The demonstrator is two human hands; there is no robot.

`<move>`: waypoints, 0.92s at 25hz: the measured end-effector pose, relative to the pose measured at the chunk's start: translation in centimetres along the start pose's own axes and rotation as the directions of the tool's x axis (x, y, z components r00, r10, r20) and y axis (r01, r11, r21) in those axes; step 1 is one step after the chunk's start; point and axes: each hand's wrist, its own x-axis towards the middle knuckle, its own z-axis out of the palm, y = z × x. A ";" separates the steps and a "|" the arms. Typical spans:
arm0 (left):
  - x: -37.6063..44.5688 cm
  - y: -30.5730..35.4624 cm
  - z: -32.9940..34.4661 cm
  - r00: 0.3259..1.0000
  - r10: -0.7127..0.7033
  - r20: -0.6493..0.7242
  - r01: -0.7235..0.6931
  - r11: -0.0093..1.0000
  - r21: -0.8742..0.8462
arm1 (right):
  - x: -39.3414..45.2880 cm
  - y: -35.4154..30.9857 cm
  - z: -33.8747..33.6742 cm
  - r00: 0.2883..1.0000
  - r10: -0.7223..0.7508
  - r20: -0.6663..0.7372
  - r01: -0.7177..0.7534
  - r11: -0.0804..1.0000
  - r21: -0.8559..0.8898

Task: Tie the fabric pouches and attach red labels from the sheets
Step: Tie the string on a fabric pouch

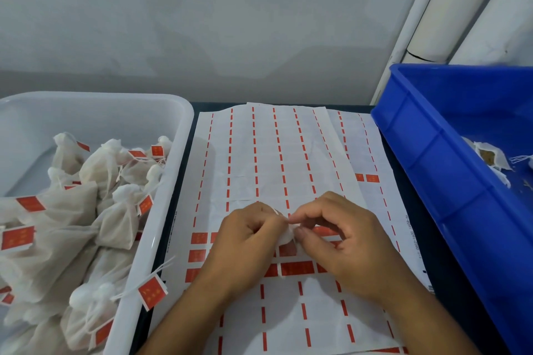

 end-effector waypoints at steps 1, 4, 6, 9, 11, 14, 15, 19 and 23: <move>0.0 0.1 -0.1 1.000 -0.011 -0.004 0.011 1.000 -0.012 | 0.0 0.0 0.1 1.000 -0.018 0.002 0.018 1.000 -0.006; -0.1 0.3 -0.6 1.000 -0.018 0.000 0.018 0.998 -0.052 | 0.1 0.1 0.2 0.997 -0.079 -0.003 0.079 0.996 -0.042; -0.1 0.5 -0.6 1.000 -0.001 0.015 0.002 0.998 -0.070 | 0.1 0.3 0.3 0.993 -0.117 -0.004 0.116 0.990 -0.081; -0.1 0.7 -0.5 0.998 -0.057 -0.019 0.056 0.996 -0.065 | 0.0 0.4 0.3 0.991 -0.132 0.021 0.134 0.985 -0.112; -0.6 1.0 -0.8 0.998 -0.062 -0.032 0.059 0.995 -0.077 | -0.1 0.4 0.3 0.991 -0.122 0.053 0.128 0.984 -0.128; 0.4 1.2 -0.6 0.990 -0.141 0.002 0.141 0.990 -0.028 | -0.1 0.5 0.2 0.990 -0.127 0.054 0.136 0.970 -0.204; 0.7 0.6 -0.8 0.979 -0.199 0.053 0.199 0.980 0.007 | -0.1 0.5 0.2 0.991 -0.132 0.035 0.137 0.963 -0.232; 1.4 -0.3 -0.5 0.929 -0.262 0.261 0.259 0.965 0.049 | 0.0 0.4 0.2 0.989 -0.129 -0.065 0.111 0.966 -0.233; -0.9 2.2 -1.4 0.975 0.013 0.222 0.018 0.990 -0.138 | 0.1 0.5 0.2 0.976 -0.155 -0.151 0.119 0.967 -0.224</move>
